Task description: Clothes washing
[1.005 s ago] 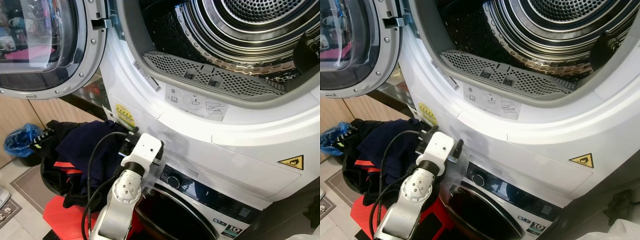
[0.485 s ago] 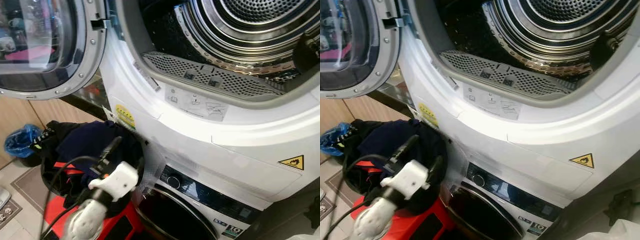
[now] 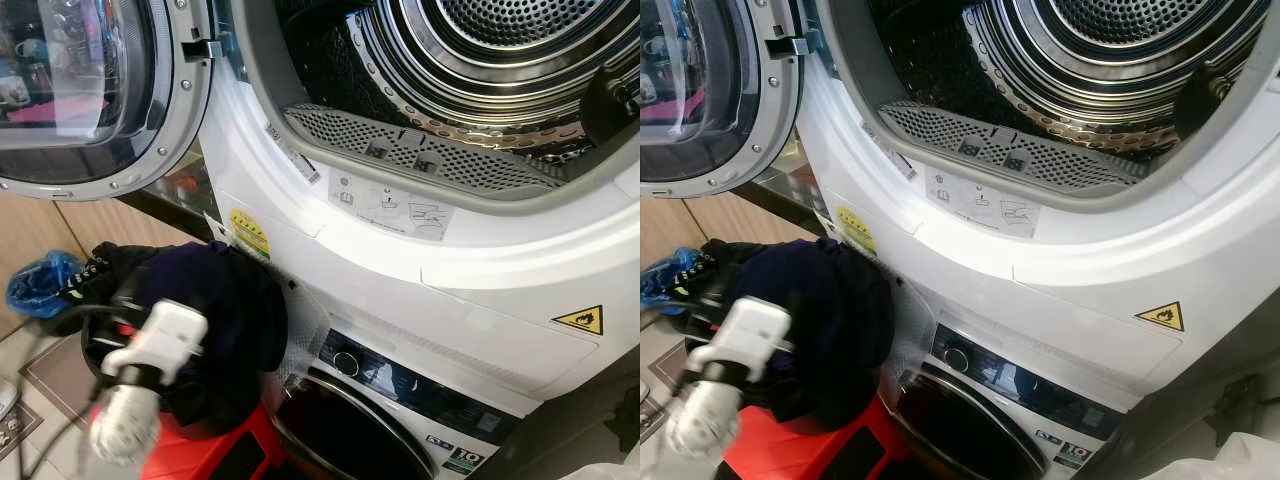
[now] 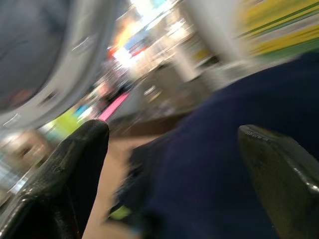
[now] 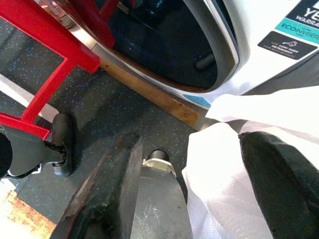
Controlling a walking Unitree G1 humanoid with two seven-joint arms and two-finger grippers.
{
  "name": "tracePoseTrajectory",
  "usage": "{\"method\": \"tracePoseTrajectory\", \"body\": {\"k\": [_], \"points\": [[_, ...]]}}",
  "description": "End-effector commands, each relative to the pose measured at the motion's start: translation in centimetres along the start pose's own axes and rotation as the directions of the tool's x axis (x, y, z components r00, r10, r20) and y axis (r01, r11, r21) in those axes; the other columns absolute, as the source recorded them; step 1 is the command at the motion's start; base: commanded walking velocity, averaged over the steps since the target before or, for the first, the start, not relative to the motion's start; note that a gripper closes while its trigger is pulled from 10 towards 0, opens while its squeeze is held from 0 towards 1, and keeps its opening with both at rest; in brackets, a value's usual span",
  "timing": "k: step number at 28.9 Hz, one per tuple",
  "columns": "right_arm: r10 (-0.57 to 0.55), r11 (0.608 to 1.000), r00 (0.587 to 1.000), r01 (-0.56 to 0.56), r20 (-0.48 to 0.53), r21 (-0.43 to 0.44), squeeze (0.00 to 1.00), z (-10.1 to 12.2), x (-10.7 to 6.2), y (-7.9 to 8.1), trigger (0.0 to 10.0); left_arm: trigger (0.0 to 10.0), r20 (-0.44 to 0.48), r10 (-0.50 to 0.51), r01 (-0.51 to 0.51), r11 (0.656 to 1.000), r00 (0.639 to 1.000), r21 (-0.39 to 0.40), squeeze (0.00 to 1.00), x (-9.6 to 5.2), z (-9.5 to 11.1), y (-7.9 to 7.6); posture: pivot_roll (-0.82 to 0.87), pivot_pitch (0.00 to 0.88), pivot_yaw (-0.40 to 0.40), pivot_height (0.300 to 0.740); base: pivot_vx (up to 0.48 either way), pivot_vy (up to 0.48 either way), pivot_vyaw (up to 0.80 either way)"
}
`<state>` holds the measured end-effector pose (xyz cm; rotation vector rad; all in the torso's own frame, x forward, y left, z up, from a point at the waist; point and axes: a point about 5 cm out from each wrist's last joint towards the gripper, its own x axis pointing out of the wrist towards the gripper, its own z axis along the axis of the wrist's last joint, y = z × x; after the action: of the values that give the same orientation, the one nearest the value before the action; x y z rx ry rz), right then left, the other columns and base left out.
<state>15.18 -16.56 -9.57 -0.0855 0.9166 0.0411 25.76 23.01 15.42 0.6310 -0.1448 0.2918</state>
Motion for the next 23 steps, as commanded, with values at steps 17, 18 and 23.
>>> {"method": "tracePoseTrajectory", "body": {"k": [17,18,23], "points": [[-0.007,1.000,1.000,0.007,-0.003,0.000,0.00,-0.1,0.0,-0.2,10.0,10.0,0.265,-0.417,0.492,0.782,0.869,-0.383,0.00,-1.0,3.9,-5.0,0.07,0.106,-0.012,0.740,0.000,0.000,0.00],[-0.004,1.000,1.000,0.004,-0.004,0.000,0.00,-0.1,0.0,-0.1,10.0,10.0,0.277,-0.416,0.496,0.780,0.866,-0.381,0.00,-0.9,4.2,-4.9,0.07,0.106,-0.012,0.740,0.000,0.000,0.00],[0.007,1.000,1.000,-0.007,-0.007,0.000,0.00,-0.2,-0.1,0.1,10.0,10.0,0.215,-0.403,0.455,0.744,0.890,-0.488,0.00,-0.2,3.4,-5.2,0.07,0.106,-0.015,0.740,0.000,0.000,0.00]]}}
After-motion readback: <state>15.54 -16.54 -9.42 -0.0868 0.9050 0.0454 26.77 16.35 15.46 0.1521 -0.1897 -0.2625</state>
